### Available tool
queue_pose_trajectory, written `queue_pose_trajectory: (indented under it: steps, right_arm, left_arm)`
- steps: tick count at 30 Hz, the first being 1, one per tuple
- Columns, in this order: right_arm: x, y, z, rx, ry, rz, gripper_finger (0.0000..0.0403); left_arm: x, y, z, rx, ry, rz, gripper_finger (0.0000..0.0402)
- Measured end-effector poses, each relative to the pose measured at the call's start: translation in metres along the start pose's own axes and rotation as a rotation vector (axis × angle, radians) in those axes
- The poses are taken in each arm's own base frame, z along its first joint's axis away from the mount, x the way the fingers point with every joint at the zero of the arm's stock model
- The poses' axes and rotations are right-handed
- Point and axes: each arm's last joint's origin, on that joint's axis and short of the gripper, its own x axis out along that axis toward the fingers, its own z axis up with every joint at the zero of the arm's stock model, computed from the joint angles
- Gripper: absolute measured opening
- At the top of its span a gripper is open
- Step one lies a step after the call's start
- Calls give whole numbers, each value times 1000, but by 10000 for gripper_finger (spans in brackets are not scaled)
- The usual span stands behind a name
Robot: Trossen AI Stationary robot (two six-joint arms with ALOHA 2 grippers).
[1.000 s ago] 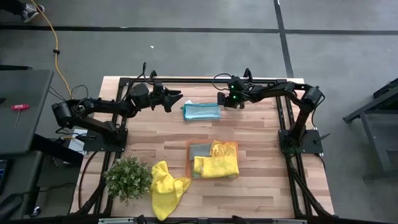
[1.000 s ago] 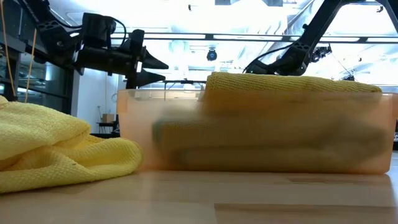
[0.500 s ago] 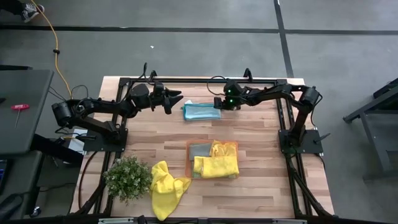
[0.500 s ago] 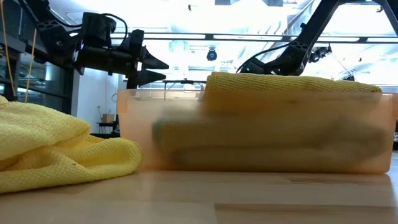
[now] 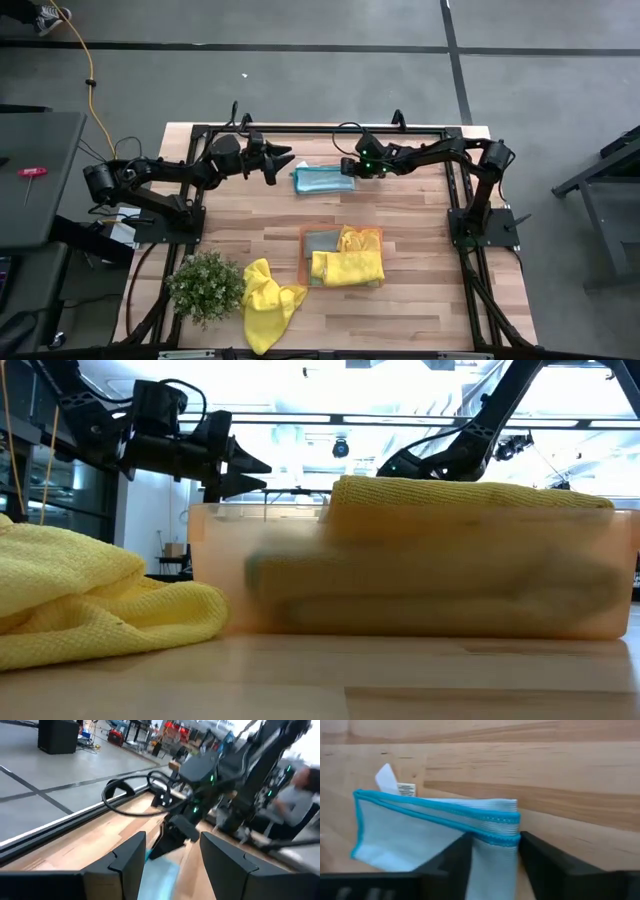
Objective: Fold microfiber towels
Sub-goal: Fold the blue microfiber towel
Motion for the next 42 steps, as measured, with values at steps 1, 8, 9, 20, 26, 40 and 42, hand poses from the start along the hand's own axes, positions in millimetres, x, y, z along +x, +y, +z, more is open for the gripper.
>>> queue_pose_trajectory:
  steps: [1, 8, 9, 20, 26, 40, 42]
  right_arm:
    - [0, -1, 0, -1, 0, -14, 145]
    - [-7, -9, 1, -102, 40, -83, 15]
    - [-12, -9, 3, -120, 50, -85, 19]
    - [-68, -31, 9, -265, 207, -249, 3]
    - [-73, -18, 5, -233, 184, -170, 2]
    - [-72, -9, 4, -109, 123, -141, 1]
    - [-72, -8, 4, -112, 128, -133, 0]
  left_arm:
    - [0, -1, -2, 26, 17, -1, 179]
    - [3, -13, -12, 112, 79, -6, 179]
    - [4, -14, -13, 122, 76, 8, 179]
    - [17, -32, -27, 253, 245, 113, 179]
    - [59, -37, -32, 420, 444, 95, 163]
    - [110, -26, -88, 326, 813, -51, 3]
    - [113, -28, -91, 337, 795, -54, 3]
